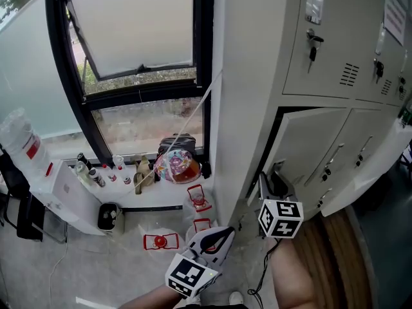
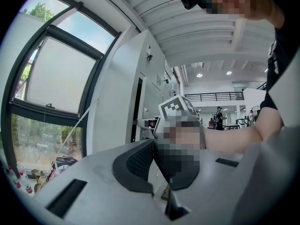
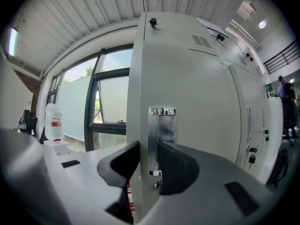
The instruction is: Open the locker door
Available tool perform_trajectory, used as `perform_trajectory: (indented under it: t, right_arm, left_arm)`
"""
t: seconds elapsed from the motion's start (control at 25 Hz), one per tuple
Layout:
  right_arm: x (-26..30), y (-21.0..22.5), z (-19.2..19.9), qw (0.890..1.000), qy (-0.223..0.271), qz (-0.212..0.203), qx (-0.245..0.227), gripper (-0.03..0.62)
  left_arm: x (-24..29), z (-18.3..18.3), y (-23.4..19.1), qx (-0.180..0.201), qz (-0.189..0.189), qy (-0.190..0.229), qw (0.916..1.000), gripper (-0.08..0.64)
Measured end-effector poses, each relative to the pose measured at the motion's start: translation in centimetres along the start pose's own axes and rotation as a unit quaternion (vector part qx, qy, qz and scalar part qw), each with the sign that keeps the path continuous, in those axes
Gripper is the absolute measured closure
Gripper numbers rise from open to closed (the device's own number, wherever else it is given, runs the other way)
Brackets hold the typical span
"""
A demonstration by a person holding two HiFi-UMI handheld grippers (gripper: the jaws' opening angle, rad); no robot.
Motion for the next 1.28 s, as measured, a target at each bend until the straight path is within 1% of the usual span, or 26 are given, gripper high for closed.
perform_trajectory:
  t: [0.28, 0.52, 0.8, 1.28]
  right_arm:
    - [-1.8, 0.6, 0.2, 0.999, 0.002, -0.032, 0.001, 0.425]
    - [-3.6, 1.8, 0.6, 0.997, 0.011, -0.077, -0.004, 0.425]
    - [-6.2, 3.1, 1.0, 0.993, 0.016, -0.113, -0.010, 0.425]
    - [-11.5, 6.6, 1.8, 0.988, 0.021, -0.149, -0.021, 0.417]
  left_arm:
    - [0.8, -0.3, 1.2, 0.004, 0.020, 0.001, 0.9998, 0.543]
    - [2.0, -0.3, 2.8, 0.008, 0.043, -0.001, 0.9990, 0.543]
    - [3.3, -0.4, 4.6, 0.009, 0.068, -0.002, 0.9976, 0.543]
    - [5.8, 0.3, 8.2, 0.001, 0.108, -0.007, 0.9941, 0.543]
Point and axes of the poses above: the fingertips, and each gripper's own axes: x forward along the fingers, y to its right, z out of its underside, the point moved 8 cm from there along -x, backward along the fingers, and after that the axes turned 4 degrees about -x, right-handed, at the moved point
